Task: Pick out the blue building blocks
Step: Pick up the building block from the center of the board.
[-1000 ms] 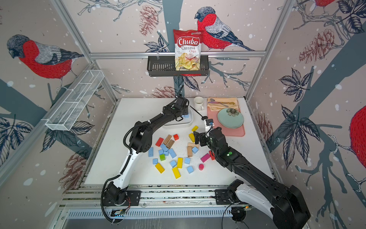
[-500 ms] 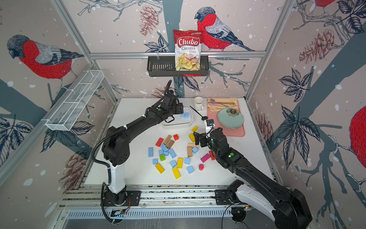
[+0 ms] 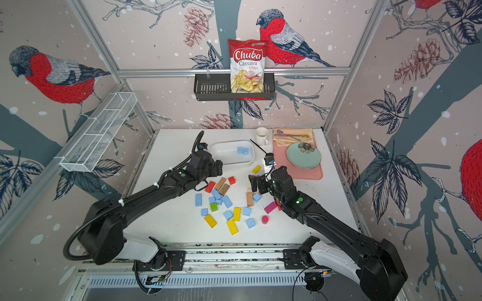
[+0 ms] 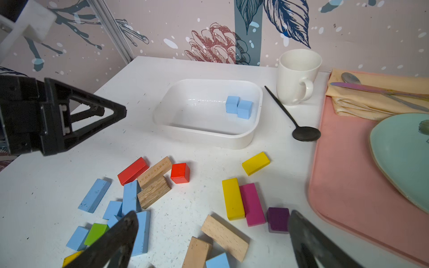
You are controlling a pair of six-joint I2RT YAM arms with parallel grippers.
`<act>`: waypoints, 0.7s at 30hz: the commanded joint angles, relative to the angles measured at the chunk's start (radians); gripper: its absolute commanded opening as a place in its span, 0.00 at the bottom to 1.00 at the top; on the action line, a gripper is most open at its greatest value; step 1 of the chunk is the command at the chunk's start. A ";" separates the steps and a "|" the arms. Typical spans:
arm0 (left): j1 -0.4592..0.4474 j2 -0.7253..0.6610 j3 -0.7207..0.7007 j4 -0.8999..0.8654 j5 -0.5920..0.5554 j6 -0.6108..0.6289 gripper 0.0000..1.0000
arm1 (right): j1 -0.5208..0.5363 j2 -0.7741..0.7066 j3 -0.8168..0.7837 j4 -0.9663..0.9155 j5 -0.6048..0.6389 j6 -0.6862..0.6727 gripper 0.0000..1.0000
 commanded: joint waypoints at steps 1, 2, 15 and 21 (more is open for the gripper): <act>-0.001 -0.049 -0.072 -0.005 -0.083 -0.055 0.87 | 0.013 0.015 0.021 -0.010 -0.010 -0.009 1.00; -0.001 -0.061 -0.093 -0.022 -0.096 -0.063 0.87 | 0.017 0.019 0.027 -0.014 -0.010 -0.014 1.00; -0.006 -0.110 -0.313 -0.042 -0.116 -0.218 0.83 | 0.040 0.069 0.058 -0.021 -0.045 -0.033 1.00; -0.007 -0.078 -0.357 -0.025 -0.117 -0.245 0.75 | 0.059 0.054 0.057 -0.039 -0.025 -0.012 1.00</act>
